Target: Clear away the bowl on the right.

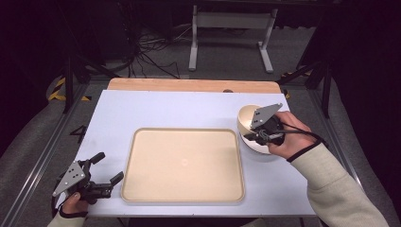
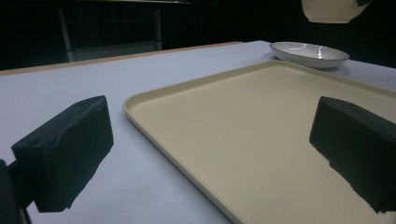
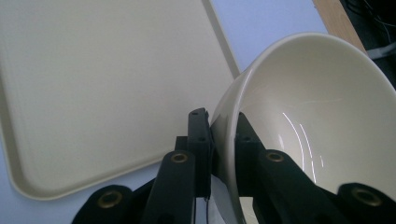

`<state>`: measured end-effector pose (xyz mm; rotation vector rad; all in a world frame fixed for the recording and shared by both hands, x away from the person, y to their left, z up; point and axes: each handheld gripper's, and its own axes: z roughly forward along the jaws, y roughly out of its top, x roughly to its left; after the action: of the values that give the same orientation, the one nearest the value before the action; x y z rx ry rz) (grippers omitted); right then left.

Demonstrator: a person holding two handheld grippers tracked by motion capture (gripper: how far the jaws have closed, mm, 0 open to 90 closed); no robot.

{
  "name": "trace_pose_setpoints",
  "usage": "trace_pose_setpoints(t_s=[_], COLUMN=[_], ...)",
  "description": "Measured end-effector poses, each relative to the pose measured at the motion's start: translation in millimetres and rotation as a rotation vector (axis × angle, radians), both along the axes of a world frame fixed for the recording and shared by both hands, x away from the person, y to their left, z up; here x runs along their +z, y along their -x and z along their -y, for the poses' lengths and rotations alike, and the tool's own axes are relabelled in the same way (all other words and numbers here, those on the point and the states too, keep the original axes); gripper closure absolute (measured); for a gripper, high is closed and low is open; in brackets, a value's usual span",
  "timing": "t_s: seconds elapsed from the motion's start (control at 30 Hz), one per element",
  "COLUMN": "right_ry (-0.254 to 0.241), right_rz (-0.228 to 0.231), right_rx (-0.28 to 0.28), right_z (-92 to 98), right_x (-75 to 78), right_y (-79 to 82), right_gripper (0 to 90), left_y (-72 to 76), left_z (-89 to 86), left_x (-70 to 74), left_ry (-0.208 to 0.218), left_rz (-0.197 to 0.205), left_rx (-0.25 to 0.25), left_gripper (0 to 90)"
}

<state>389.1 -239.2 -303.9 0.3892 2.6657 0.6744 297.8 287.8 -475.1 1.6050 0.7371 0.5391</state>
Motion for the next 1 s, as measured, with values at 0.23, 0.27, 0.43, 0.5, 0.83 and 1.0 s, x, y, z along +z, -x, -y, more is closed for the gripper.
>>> trace_pose_setpoints(t_s=[0.23, 0.27, 0.43, 0.5, 0.83, 1.0], right_ry=[0.007, 0.009, 0.016, 0.016, 0.018, 0.022], right_rz=[-0.004, -0.001, -0.001, 0.002, 0.008, 0.0], right_rx=[0.05, 0.056, 0.088, 0.105, 0.175, 0.199], right_z=[-24.5, -27.8, -44.6, -51.4, -82.8, -94.6], right_x=[1.6, 2.0, 5.3, 7.1, 10.8, 11.3], right_y=[5.8, 6.2, 9.7, 11.1, 17.7, 19.6], right_gripper=[82.1, 82.1, 82.1, 82.1, 81.8, 81.8], left_y=[-0.4, -0.4, -0.5, -0.6, -0.7, -0.8], left_z=[0.0, 0.0, -0.2, -0.2, -0.3, 0.1], left_x=[-0.1, -0.1, 0.0, 0.0, 0.0, 0.0], left_ry=[0.001, 0.002, 0.001, 0.001, 0.001, 0.005], left_rz=[0.001, 0.001, -0.002, -0.003, -0.003, -0.009], left_rx=[0.002, 0.002, 0.003, 0.003, 0.002, 0.006], left_gripper=[0.2, 0.2, 0.2, 0.2, 0.2, 0.2])
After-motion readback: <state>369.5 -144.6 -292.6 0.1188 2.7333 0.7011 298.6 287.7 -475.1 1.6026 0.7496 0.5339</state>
